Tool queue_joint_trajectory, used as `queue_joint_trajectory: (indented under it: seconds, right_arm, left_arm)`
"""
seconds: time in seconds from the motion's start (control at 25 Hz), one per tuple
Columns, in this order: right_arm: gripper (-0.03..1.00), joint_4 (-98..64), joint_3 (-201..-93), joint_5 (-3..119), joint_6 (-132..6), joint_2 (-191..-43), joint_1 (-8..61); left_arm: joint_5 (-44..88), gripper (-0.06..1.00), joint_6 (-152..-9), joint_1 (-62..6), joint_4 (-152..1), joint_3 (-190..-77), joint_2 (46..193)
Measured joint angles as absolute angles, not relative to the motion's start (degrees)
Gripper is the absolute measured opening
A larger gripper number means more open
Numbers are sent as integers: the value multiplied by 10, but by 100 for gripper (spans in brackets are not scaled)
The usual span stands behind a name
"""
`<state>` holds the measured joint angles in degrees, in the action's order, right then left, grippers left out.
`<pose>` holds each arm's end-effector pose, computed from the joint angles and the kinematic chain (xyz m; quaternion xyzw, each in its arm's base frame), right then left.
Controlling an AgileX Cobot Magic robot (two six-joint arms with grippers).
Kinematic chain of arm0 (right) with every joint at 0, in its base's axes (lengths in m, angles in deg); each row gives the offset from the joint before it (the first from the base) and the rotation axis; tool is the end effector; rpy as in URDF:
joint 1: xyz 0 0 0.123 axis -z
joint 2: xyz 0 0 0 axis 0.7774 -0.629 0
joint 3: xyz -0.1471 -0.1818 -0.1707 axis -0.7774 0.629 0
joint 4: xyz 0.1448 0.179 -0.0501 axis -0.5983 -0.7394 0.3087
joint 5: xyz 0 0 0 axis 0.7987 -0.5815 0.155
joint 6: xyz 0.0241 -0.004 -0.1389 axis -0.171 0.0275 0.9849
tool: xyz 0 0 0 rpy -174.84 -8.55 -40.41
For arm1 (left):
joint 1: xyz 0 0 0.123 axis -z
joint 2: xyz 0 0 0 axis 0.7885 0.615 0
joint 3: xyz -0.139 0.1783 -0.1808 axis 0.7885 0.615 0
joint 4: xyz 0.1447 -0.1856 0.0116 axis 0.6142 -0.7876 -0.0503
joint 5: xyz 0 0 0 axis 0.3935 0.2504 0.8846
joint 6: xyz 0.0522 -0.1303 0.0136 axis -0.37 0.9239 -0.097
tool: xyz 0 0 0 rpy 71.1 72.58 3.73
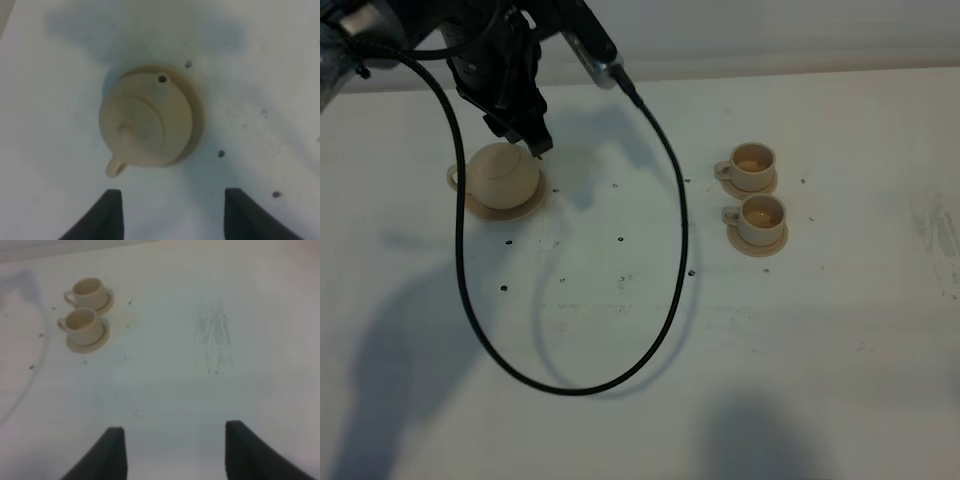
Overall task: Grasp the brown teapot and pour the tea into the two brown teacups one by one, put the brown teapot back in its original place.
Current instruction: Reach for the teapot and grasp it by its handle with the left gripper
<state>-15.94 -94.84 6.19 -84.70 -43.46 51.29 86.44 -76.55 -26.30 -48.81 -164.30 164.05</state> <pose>0.0201 0.0140 0.2436 -0.0076 0.8544 0.0516 0.5170 0.4180 -0.1676 0.2419 0.4826 0.8525 0.1217 0.1601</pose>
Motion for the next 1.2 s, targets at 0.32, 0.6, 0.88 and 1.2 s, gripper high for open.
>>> queue_joint_trajectory:
  seconds: [0.32, 0.6, 0.88, 1.2]
  right_arm:
    - [47, -159, -948, 62, -847, -435, 513]
    - [47, -159, -948, 62, -847, -435, 513]
    - [47, -159, -948, 62, -847, -435, 513]
    - [47, -159, -948, 62, -847, -435, 513]
  left_arm:
    - [866, 40, -850, -264, -488, -1643, 1671]
    - [866, 38, -834, -299, -529, -1644, 1671]
    - [866, 38, -913, -387, -584, -1614, 1665]
    - [866, 38, -1113, -451, -627, -1582, 1664]
